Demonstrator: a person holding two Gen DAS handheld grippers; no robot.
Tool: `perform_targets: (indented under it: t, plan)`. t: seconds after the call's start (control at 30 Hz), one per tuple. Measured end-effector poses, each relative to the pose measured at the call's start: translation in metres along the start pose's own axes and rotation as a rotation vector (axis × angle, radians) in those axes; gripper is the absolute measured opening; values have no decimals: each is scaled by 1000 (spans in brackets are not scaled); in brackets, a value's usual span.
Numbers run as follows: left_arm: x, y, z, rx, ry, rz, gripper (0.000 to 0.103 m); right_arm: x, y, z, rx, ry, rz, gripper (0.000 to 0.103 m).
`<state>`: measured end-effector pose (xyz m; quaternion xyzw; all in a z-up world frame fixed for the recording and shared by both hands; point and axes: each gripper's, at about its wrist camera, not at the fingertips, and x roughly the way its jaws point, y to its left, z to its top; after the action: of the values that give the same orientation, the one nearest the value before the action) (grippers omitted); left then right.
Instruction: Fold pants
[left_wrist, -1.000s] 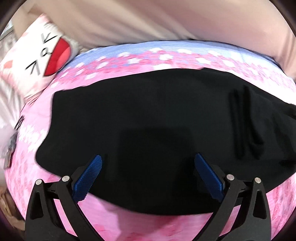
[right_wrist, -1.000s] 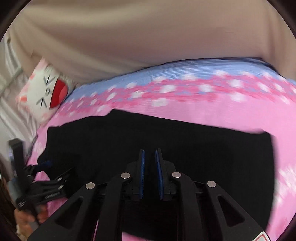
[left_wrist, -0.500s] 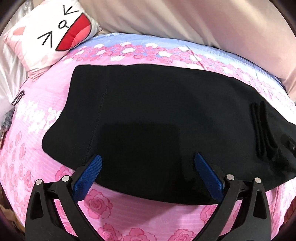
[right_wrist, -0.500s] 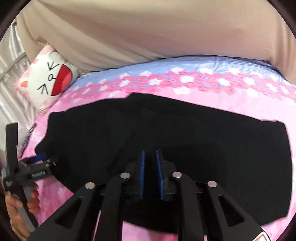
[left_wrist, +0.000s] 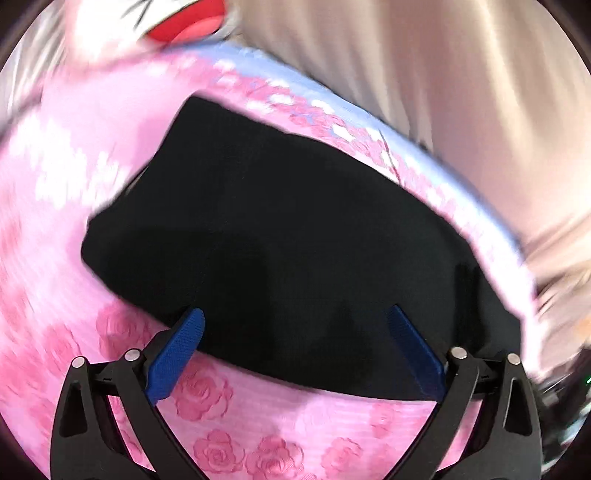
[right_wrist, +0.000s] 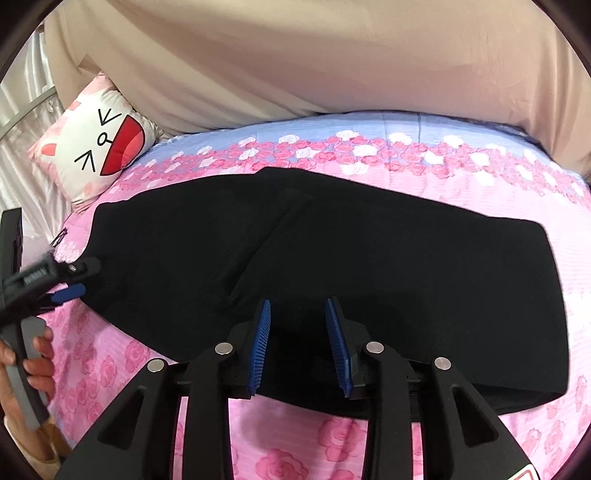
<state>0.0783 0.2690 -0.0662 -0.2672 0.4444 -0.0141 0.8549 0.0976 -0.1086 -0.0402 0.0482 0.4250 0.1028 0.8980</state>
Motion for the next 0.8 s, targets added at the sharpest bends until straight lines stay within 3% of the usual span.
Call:
perform_targets:
  t: [0.07,0.17,0.23,0.33,0.43,0.57,0.6,0.63,0.67,0.73,0.8]
  plan:
    - [-12,9,0,-45,-23,-45,94,-4,-8,-4,10,-3,-12,35]
    - [-41,16,-2,-57,-128,101,96,-8,-21,-10,45,2,-9,38]
    - [-49,19,0,-34,-157,150,98,-10,-28,-13,59,7,-11,38]
    - [-36,33,2,-58,-127,221,98,-11,-32,-17,66,10,-13,38]
    - [-17,53,7,-143,-100,224,98,-14,-33,-19,71,4,-18,44]
    - [1,55,25,-127,-161,280,98,-23,-37,-19,70,-14,-27,45]
    - [3,53,28,-115,-179,298,91,-26,-39,-19,71,-22,-35,46]
    - [6,50,30,-99,-180,301,70,-27,-41,-19,72,-27,-43,46]
    - [6,48,33,-97,-182,331,62,-30,-44,-19,73,-34,-58,47]
    - [1,39,39,-68,-204,289,24,-37,-53,-20,81,-54,-92,51]
    - [-5,16,47,-12,-197,218,23,-43,-66,-21,102,-70,-107,57]
